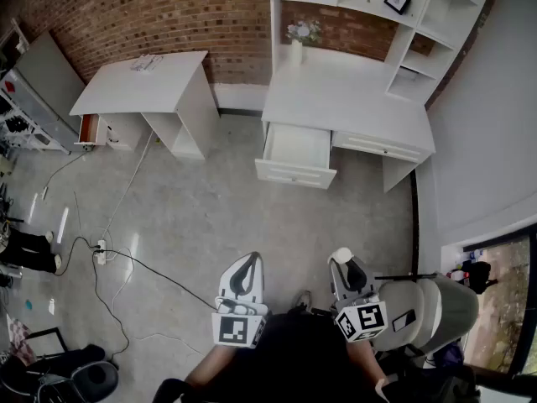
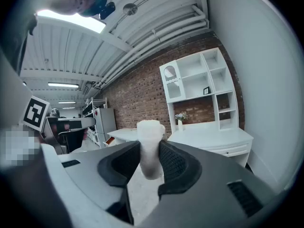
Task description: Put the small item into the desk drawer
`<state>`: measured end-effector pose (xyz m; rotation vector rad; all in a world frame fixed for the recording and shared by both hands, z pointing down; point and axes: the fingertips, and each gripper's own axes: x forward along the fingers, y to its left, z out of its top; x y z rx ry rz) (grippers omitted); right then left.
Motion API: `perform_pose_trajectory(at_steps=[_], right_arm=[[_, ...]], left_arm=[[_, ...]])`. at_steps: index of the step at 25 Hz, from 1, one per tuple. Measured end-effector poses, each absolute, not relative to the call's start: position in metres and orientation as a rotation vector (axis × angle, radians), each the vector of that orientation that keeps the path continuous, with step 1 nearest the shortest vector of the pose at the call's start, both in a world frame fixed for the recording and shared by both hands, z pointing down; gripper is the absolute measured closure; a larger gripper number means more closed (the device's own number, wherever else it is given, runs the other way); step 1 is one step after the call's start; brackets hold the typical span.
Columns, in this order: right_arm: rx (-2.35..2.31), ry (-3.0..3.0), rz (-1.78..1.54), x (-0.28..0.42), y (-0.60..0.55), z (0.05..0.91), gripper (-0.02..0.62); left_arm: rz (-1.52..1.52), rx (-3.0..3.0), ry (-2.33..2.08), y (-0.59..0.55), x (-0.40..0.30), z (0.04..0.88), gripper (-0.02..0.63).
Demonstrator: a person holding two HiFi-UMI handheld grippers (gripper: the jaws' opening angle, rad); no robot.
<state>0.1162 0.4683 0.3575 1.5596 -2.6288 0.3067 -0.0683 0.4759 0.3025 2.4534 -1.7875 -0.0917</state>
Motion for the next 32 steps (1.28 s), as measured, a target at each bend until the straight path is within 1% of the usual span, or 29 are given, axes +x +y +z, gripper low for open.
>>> perform_pose_trajectory(at_steps=[7, 15, 22, 32], right_arm=[[1.558, -2.639, 0.305, 0.119, 0.468, 0.356, 0.456], [1.564, -2.657, 0.314, 0.134, 0.471, 0.356, 0.456], [1.540, -2.669, 0.336, 0.153, 0.475, 0.358, 0.456], [1.448, -2.748, 0.354, 0.183, 0.468, 0.369, 0.455]], left_arm=[[-0.014, 2.494, -1.795, 0.477, -0.064, 0.305, 0.583], [-0.017, 2.504, -1.799, 0.479, -0.047, 0.305, 0.582], [-0.019, 2.479, -1.801, 0.483, -0.020, 0.305, 0.582], [0.064, 2.454, -1.869, 0.491, 0.017, 0.312, 0.582]])
